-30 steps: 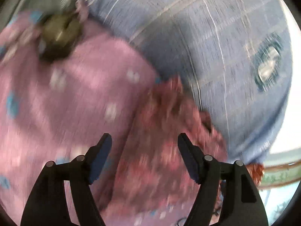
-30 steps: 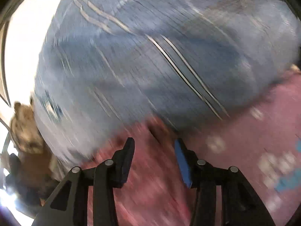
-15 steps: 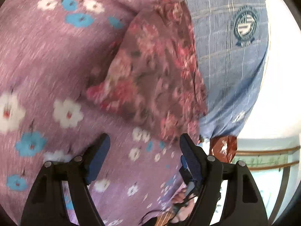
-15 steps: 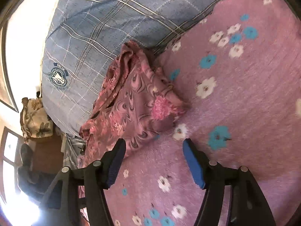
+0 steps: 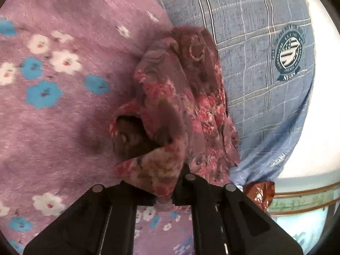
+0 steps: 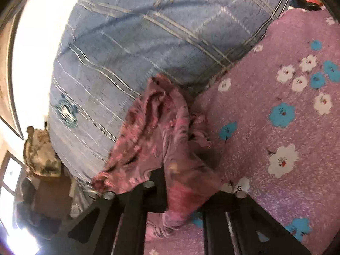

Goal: Fold small clothes

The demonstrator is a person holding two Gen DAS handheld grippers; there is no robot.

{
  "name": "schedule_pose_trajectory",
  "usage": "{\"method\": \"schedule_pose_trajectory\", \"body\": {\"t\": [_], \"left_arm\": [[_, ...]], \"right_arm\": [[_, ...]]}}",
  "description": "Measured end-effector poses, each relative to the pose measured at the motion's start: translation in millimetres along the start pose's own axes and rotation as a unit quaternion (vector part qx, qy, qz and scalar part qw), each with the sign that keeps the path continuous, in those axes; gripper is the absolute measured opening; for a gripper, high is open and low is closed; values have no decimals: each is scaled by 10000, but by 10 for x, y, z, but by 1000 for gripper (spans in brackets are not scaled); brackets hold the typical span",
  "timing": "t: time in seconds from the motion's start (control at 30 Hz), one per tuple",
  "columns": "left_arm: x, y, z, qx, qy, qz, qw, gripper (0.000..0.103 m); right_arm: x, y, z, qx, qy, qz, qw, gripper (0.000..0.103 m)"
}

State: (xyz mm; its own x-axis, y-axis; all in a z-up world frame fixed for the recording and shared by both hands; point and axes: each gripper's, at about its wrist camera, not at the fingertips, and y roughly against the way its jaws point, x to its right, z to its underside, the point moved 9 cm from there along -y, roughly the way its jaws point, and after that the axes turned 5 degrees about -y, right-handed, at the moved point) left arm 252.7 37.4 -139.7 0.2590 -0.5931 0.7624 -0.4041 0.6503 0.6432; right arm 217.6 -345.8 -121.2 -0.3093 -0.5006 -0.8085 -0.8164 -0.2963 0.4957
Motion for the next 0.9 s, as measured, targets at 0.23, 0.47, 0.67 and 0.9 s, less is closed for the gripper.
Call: {"method": "schedule_pose_trajectory", "body": {"t": [0.23,0.47,0.67,0.9], "left_arm": [[210,486,143,798,-812,-569,9919,5],[158,959,621,794,-1011,-395,9909,6],[-449,701,808,-44,-645,-752,9951,10],[-449,1156,880,-244,-1571,-637,9852,24]], "right_arm": [[-445,422,17,43,277,-453,9986,5],[-620,952,327,-91,42,-1009,9948,5],[-80,1184,810,-552,37,-224,9982,8],[218,1338,798,-407,344,839,9950,35]]}}
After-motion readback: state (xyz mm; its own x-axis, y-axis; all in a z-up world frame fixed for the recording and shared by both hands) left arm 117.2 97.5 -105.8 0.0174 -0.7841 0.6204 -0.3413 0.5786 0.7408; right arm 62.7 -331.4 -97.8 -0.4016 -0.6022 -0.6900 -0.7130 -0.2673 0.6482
